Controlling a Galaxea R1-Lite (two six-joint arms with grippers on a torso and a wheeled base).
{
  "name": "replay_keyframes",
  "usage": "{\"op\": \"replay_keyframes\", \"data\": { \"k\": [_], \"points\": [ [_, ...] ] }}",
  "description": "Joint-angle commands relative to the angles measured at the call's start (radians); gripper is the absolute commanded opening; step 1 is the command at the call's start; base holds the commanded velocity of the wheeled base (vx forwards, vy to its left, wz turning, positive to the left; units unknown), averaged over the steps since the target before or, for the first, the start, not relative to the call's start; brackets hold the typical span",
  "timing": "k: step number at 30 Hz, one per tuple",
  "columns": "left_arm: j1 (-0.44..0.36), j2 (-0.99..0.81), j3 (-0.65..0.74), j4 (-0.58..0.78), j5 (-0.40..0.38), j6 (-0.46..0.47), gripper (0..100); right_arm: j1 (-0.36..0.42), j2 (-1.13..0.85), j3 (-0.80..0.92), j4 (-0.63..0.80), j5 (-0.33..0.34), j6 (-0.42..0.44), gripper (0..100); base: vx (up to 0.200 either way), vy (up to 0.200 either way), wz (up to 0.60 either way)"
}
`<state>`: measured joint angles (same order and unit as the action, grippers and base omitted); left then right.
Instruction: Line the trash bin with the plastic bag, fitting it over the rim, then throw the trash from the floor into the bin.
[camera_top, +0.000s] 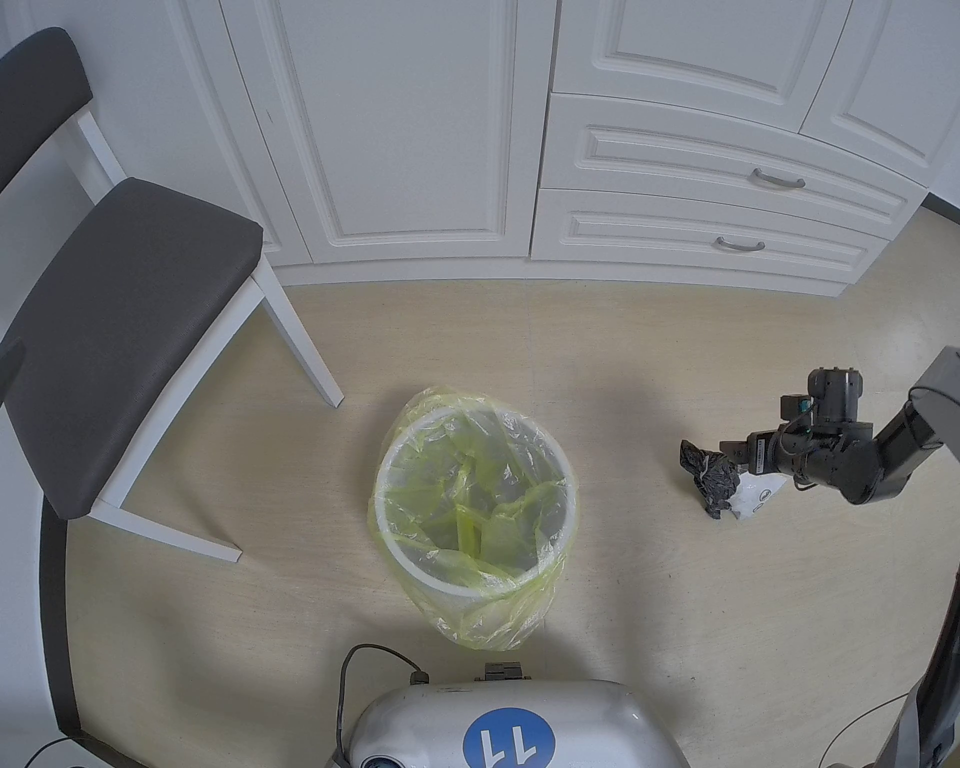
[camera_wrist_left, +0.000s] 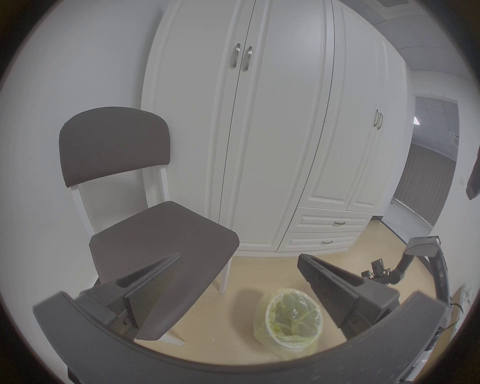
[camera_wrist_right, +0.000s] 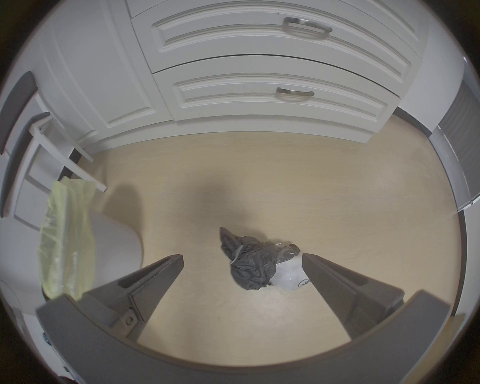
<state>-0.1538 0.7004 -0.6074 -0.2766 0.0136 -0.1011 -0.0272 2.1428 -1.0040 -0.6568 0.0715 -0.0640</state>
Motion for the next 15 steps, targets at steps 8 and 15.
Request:
{"op": "replay_keyframes", "data": {
  "k": [8,15],
  "points": [
    [0.005,-0.001,0.015,-0.006,0.003,0.080,100,-0.076,0.267,-0.036,-0.193,-0.053,-0.005,100,0.000,0.000,0.00],
    [0.003,0.010,0.026,0.000,0.002,0.078,100,-0.086,0.332,-0.077,-0.193,-0.052,-0.005,100,0.000,0.000,0.00]
  ]
}}
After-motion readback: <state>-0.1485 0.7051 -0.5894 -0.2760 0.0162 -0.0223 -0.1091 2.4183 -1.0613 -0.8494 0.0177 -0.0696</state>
